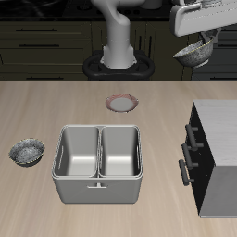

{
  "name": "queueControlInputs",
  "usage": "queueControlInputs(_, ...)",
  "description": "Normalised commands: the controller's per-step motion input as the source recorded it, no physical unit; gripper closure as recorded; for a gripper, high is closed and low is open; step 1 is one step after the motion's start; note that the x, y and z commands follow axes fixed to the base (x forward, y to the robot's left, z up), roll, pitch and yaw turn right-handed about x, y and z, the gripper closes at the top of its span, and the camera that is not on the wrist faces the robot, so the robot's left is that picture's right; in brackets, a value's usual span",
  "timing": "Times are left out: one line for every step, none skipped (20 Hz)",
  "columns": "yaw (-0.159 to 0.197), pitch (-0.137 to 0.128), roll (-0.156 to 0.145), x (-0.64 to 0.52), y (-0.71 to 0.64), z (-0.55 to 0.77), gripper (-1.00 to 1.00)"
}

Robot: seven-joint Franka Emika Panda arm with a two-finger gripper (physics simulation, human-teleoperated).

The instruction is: Pick up the bowl on the plate and place it on top of the white cabinet

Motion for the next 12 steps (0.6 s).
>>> queueControlInputs(0.001, -0.011, -0.001, 0.16, 0.14, 0.06, 1.00)
queueControlInputs(0.035, -0.014, 0.017, 0.20, 0.24, 0.03, 1.00)
queueControlInputs(-0.024, 0.027, 0.001, 0.18, 0.16, 0.01, 1.00)
queueControlInputs(0.000, 0.012, 0.012, 0.19, 0.22, 0.04, 1.00)
queueControlInputs(0.020, 0.008, 0.029, 0.19, 0.24, -0.02, 1.00)
queueControlInputs(0.010, 0.011, 0.009, 0.19, 0.20, -0.02, 1.00)
queueControlInputs(0.016, 0.007, 0.008, 0.17, 0.18, 0.00, 1.00)
queueControlInputs(0.037, -0.002, 0.023, 0.22, 0.18, 0.00, 1.00)
queueControlInputs(-0.018, 0.056, -0.007, 0.33, 0.13, -0.05, 1.00)
queueControlInputs(0.030, -0.002, 0.002, 0.23, 0.17, -0.02, 1.00)
queueControlInputs(0.001, 0.022, 0.031, 0.40, 0.26, -0.05, 1.00)
queueControlInputs(-0.003, 0.023, 0.006, 0.16, 0.10, -0.03, 1.00)
